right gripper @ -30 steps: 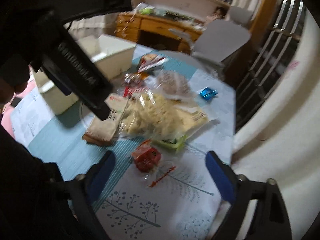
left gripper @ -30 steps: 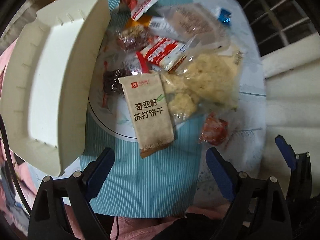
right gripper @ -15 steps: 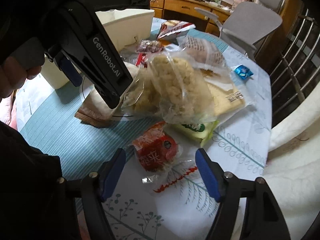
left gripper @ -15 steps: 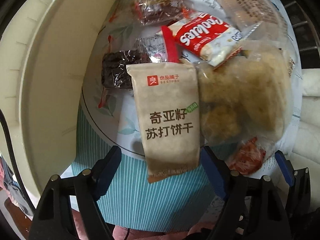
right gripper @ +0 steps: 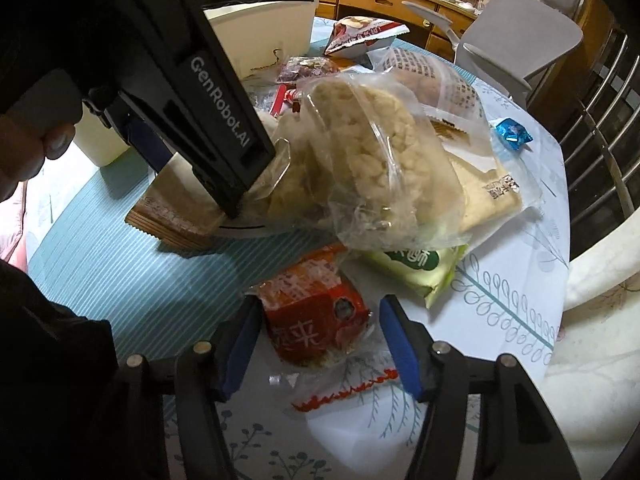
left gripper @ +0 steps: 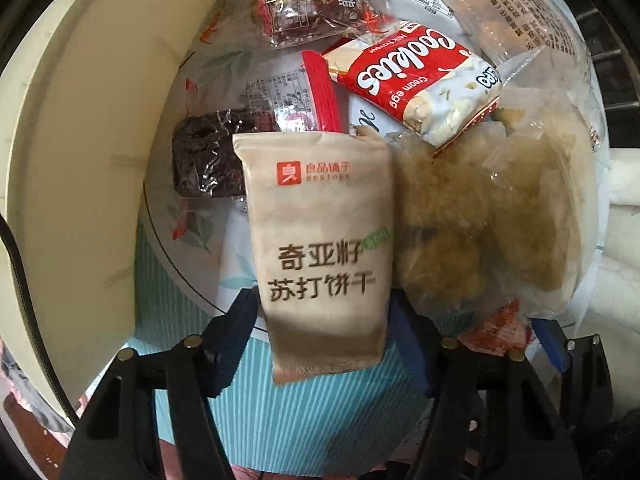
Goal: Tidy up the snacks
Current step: 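Carry both snacks into the white tray and open both grippers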
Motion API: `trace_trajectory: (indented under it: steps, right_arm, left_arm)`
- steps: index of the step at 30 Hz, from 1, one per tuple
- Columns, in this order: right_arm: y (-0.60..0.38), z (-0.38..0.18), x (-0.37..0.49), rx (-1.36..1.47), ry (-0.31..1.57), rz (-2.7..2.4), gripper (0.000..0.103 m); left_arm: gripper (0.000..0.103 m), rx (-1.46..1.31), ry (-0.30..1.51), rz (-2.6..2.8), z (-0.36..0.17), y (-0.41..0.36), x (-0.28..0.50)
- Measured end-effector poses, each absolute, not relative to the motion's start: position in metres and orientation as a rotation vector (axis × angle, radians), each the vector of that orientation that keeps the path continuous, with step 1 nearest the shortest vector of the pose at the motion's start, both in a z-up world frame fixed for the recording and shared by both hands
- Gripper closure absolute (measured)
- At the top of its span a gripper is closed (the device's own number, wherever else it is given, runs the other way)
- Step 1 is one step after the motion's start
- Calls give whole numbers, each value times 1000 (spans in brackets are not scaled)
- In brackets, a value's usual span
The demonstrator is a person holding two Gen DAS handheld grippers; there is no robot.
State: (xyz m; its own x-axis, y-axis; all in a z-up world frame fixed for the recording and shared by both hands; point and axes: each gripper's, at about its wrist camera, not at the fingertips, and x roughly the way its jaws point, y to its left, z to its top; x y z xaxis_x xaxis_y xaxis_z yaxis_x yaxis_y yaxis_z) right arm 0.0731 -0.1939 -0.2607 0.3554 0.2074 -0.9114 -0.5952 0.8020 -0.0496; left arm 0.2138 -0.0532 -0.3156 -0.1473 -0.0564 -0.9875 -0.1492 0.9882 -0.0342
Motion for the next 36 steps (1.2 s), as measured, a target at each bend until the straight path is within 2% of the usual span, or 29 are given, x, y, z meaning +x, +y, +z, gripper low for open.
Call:
trace_trajectory:
  steps: [3,6,22,36]
  right_arm:
    - [-199,-261,74,-367,1107,530,45]
    - [-203,-261,76,-339,1121,530,46]
    - [-224,-261,93,-218,1218,482,48]
    - [-251,-240,92,-96,1214,410,48]
  left_arm:
    - [48,-151,1705,80,-315,-54,217]
    - [51,-153,1703,84,-316,-52,219]
    - [52,-164,1707,78,-282,-62,194]
    - [51,-156,1587,-66,-192,-61,176]
